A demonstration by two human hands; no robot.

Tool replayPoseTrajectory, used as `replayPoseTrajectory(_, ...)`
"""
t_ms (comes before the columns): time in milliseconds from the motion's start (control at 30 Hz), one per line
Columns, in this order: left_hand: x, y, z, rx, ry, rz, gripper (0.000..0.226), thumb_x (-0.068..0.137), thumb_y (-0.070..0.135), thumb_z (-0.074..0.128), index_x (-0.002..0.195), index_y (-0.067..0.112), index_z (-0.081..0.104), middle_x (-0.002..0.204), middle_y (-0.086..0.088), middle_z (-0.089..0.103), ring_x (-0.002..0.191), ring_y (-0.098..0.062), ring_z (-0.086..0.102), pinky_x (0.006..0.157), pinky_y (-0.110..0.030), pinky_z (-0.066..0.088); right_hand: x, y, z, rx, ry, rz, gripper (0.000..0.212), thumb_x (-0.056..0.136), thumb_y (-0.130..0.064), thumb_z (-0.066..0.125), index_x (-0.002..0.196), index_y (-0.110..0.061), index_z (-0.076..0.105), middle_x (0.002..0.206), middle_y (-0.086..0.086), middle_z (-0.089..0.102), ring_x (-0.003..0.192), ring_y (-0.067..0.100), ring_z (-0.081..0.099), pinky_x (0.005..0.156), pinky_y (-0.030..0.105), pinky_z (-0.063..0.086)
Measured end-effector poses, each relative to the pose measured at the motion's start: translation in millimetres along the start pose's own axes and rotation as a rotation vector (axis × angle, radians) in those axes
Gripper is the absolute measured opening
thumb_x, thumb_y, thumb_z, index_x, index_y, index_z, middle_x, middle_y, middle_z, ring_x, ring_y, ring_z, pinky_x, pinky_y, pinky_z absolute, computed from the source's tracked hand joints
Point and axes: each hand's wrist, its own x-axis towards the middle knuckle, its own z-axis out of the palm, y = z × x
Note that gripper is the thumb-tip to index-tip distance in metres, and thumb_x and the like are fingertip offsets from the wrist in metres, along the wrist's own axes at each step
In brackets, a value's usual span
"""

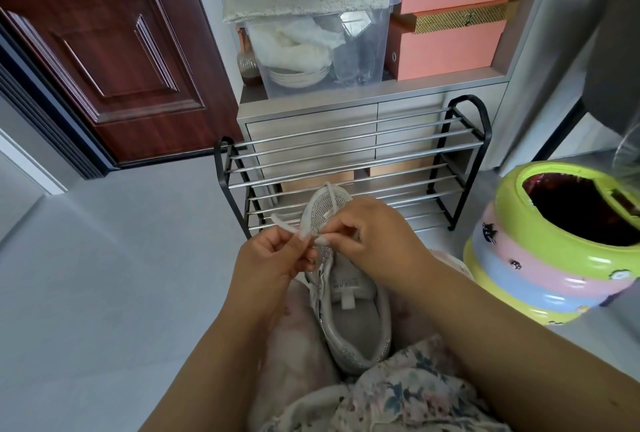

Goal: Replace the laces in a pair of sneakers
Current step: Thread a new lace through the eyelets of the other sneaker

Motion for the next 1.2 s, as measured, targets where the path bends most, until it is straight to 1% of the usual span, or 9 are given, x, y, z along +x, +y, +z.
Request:
replayPoseTrajectory(167, -1.3, -4.2, -5.7, 0.168, 0.139, 0.064, 0.018, 0.081, 0.019, 0.073, 0.078, 0.002, 0.067, 0.07, -0.01, 0.071, 0.059, -0.014, 0.062, 0.06, -0.03, 0.051, -4.5, 14.7, -1.6, 0.11, -0.063, 0.149, 0.021, 0.072, -0.041, 0.077, 0.08, -0.023, 0.07, 0.074, -0.013, 0.063, 0.073, 0.001, 0.058, 0.062, 0.011, 0.043)
replayPoseTrajectory(267, -3.0, -5.2, -3.3, 0.253, 0.168, 0.084, 0.02, 0.079, 0.02, 0.075, 0.073, 0.003, 0.065, 0.065, -0.005, 0.07, 0.055, -0.008, 0.061, 0.043, -0.026, 0.047, -5.1, 20.0, -1.2, 0.099, -0.14, 0.164, 0.027, 0.068, -0.045, 0.078, 0.083, -0.024, 0.071, 0.079, -0.011, 0.065, 0.074, 0.0, 0.06, 0.064, 0.016, 0.045)
replayPoseTrajectory(367, -0.6, -5.6, -1.6, 0.269, 0.168, 0.092, 0.019, 0.079, 0.016, 0.075, 0.073, 0.002, 0.065, 0.064, -0.006, 0.069, 0.055, -0.01, 0.062, 0.046, -0.022, 0.048, -5.6, 23.3, -5.1, 0.088, -0.225, 0.156, 0.036, 0.066, -0.045, 0.08, 0.095, -0.024, 0.072, 0.086, -0.012, 0.063, 0.078, 0.0, 0.059, 0.065, 0.013, 0.042)
replayPoseTrajectory(467, 1.3, -6.6, 1.7, 0.283, 0.152, 0.089, 0.017, 0.079, 0.014, 0.075, 0.072, 0.003, 0.064, 0.064, -0.007, 0.07, 0.055, -0.011, 0.063, 0.041, -0.019, 0.044, -4.5, 25.5, -5.1, 0.035, -0.29, 0.127, 0.043, 0.064, -0.046, 0.081, 0.1, -0.023, 0.072, 0.088, -0.011, 0.06, 0.08, 0.003, 0.057, 0.069, 0.021, 0.046)
replayPoseTrajectory(600, 3.3, -7.6, 6.2, 0.31, 0.144, 0.097, 0.018, 0.079, 0.011, 0.075, 0.074, -0.002, 0.064, 0.067, -0.013, 0.07, 0.053, -0.009, 0.062, 0.043, -0.016, 0.044, -2.0, 23.3, 1.1, -0.046, -0.295, 0.1, 0.046, 0.061, -0.054, 0.075, 0.093, -0.021, 0.072, 0.086, -0.004, 0.06, 0.081, 0.013, 0.056, 0.075, 0.039, 0.048)
replayPoseTrajectory(800, 3.8, -6.8, 8.9, 0.329, 0.145, 0.107, 0.017, 0.078, 0.009, 0.075, 0.074, -0.004, 0.065, 0.059, -0.005, 0.065, 0.046, -0.002, 0.056, 0.036, -0.011, 0.036, -1.1, 23.7, 5.9, -0.05, -0.267, 0.118, 0.054, 0.058, -0.058, 0.076, 0.102, -0.027, 0.071, 0.085, -0.007, 0.056, 0.081, 0.013, 0.054, 0.077, 0.037, 0.047)
replayPoseTrajectory(967, 5.4, -7.4, 14.0, 0.375, 0.094, 0.069, 0.021, 0.082, 0.015, 0.073, 0.07, 0.0, 0.064, 0.049, 0.008, 0.057, 0.042, 0.001, 0.047, 0.038, -0.011, 0.034, -1.4, 21.6, 5.8, -0.035, -0.262, 0.132, 0.044, 0.064, -0.047, 0.08, 0.1, -0.024, 0.071, 0.086, -0.004, 0.056, 0.083, 0.015, 0.053, 0.077, 0.035, 0.045)
replayPoseTrajectory(1100, 7.0, -8.7, 14.5, 0.369, 0.082, 0.034, 0.026, 0.087, 0.019, 0.067, 0.074, -0.003, 0.062, 0.054, 0.0, 0.054, 0.044, -0.002, 0.045, 0.035, -0.011, 0.031, -0.6, 22.5, 5.4, 0.022, -0.268, 0.179, 0.028, 0.074, -0.022, 0.074, 0.102, -0.02, 0.072, 0.088, -0.004, 0.057, 0.083, 0.012, 0.056, 0.078, 0.032, 0.048)
replayPoseTrajectory(1200, 7.4, -10.3, 13.6, 0.377, 0.074, 0.034, 0.027, 0.087, 0.021, 0.067, 0.075, -0.003, 0.063, 0.058, -0.004, 0.056, 0.05, -0.006, 0.047, 0.037, -0.011, 0.033, 1.1, 19.8, 9.2, -0.041, -0.258, 0.214, 0.022, 0.075, -0.011, 0.064, 0.093, -0.019, 0.073, 0.085, 0.001, 0.062, 0.08, 0.017, 0.059, 0.076, 0.035, 0.05)
